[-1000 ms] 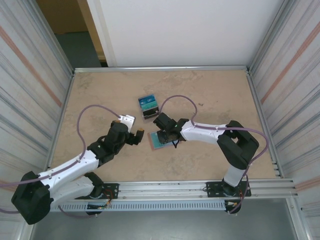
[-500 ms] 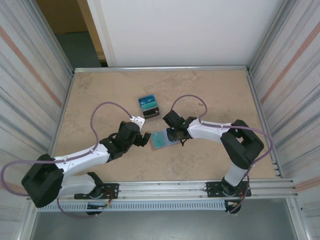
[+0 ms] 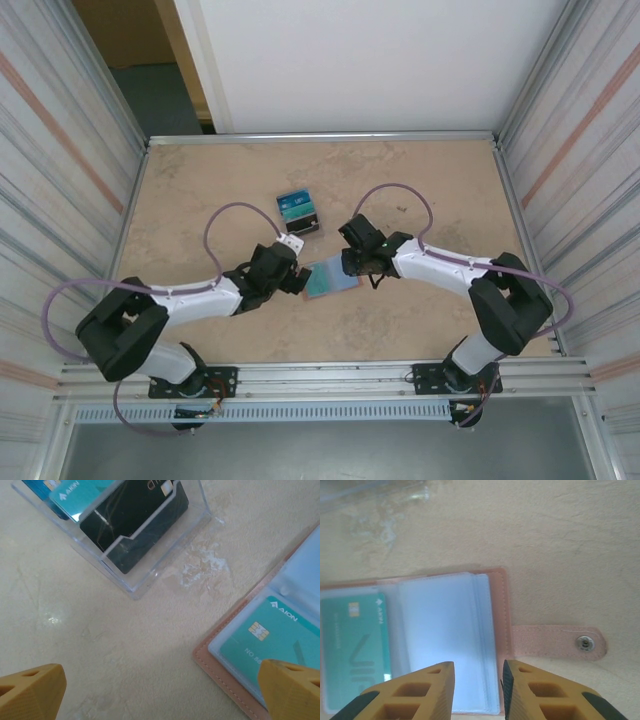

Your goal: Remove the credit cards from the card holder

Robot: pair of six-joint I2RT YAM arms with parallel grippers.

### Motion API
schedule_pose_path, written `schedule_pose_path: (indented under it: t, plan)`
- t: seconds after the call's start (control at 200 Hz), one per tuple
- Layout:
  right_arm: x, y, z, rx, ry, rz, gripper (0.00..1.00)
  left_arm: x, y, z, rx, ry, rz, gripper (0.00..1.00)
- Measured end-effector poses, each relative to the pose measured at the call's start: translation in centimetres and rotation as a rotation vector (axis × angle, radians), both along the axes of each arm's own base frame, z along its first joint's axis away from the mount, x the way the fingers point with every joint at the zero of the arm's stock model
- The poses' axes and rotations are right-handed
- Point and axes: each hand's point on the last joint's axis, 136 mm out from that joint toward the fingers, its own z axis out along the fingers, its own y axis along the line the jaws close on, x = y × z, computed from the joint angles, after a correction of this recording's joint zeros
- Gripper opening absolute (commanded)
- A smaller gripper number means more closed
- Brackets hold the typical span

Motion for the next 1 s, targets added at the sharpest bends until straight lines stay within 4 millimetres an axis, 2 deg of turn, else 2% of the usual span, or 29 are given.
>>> schedule_pose_path:
  t: [0.17,0.406,0.722,1.002]
  plan:
    - [-0.7,1.2,0.3,0.065,0.033,0.037,0.32,0.0,0.0,-0.9,0.014,0.021,0.006,0.99]
    - [-1.4,3.4,0.5,0.193,0.105,0.086,0.24,-0.1,0.1,-1.7,0.026,0.038,0.01,0.99]
    - [-1.6,5.5,-1.1,0.333,0.229,0.125,0.22,-0.2,0.2,-2.4,0.029,0.055,0.022,0.99]
    - [-1.6,6.0,-2.8,0.38,0.304,0.124,0.22,-0.2,0.2,-2.4,0.032,0.053,0.025,0.99]
